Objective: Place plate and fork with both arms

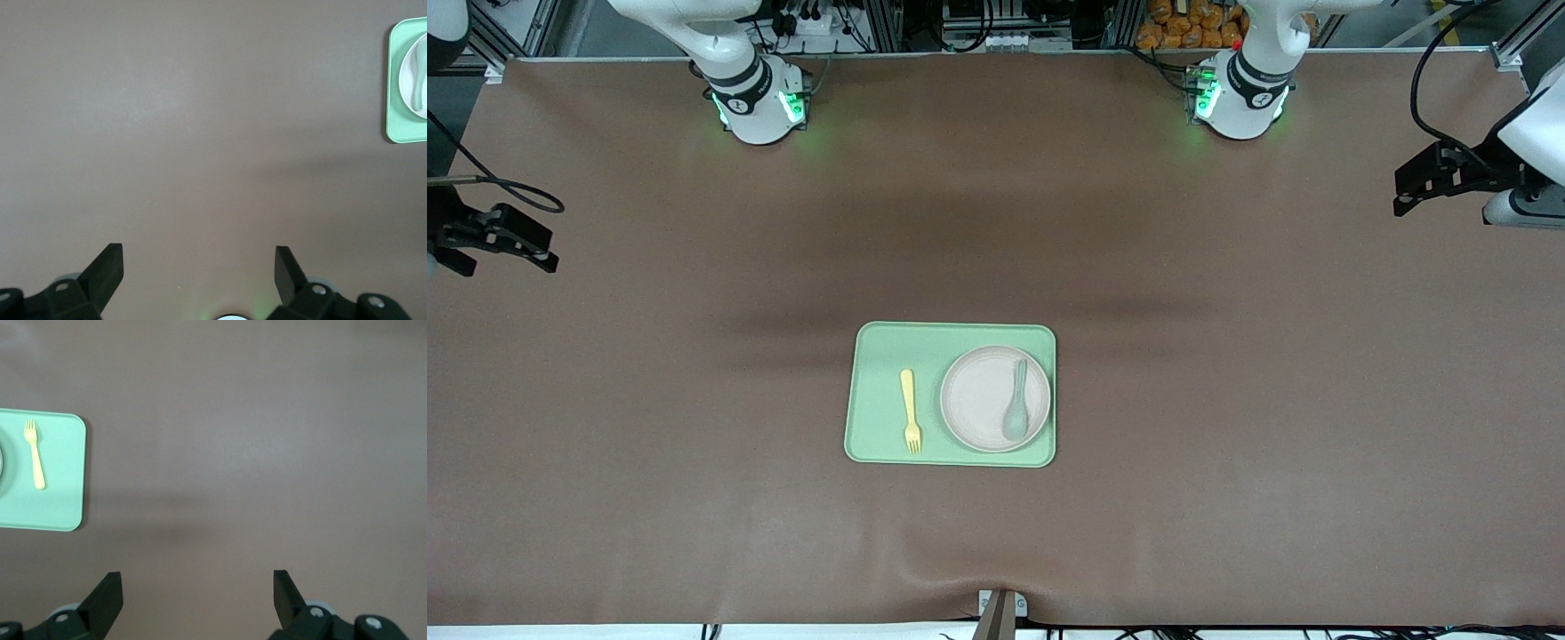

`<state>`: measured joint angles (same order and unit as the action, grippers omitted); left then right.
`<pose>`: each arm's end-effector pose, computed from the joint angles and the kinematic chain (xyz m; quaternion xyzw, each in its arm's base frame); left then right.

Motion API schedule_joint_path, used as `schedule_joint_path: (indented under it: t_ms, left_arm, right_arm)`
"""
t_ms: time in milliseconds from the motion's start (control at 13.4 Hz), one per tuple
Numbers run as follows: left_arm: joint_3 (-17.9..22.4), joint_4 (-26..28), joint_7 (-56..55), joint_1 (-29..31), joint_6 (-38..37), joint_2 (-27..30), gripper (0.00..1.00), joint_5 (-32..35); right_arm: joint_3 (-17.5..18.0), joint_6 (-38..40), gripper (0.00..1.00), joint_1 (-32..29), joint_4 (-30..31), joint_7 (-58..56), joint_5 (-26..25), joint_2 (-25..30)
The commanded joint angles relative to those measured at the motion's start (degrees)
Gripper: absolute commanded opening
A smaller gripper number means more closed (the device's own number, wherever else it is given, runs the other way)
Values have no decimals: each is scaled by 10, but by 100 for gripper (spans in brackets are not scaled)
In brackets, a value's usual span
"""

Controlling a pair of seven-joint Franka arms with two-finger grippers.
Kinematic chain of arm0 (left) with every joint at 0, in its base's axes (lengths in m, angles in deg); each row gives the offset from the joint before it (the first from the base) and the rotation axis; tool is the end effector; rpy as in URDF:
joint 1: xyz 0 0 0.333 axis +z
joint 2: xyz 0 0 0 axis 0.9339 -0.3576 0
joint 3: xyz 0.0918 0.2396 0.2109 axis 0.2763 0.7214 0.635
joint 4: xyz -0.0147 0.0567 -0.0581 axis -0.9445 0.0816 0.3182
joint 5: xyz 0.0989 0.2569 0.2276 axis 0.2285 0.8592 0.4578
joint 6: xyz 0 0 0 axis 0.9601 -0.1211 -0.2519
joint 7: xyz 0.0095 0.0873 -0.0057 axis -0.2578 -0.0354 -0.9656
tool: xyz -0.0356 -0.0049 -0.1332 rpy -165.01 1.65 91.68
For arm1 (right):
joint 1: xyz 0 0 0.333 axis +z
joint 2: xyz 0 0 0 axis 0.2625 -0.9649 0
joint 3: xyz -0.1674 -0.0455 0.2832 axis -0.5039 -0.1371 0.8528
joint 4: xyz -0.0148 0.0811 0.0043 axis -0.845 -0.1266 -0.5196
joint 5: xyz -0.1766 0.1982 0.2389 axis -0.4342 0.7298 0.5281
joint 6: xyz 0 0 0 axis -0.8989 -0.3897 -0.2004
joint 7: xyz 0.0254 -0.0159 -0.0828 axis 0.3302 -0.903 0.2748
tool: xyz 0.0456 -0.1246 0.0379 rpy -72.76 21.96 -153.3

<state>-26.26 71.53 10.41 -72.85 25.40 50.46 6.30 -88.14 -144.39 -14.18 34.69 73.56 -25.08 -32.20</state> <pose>0.5041 -0.0460 0.6383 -0.9975 0.0681 0.0128 0.0159 0.5336 -0.0283 0.6120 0.9988 0.0246 0.0408 0.0121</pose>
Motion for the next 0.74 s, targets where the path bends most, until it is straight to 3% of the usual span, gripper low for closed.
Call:
schedule_joint_path:
  t_ms: [0,669]
  left_arm:
    - [0,-2,-8,-2,3,4,100,5]
    - [0,-2,-7,1,3,1,100,6]
  right_arm:
    - [0,12,100,-14,-33,-37,-8,-12]
    - [0,43,100,-13,-33,-48,-5,-8]
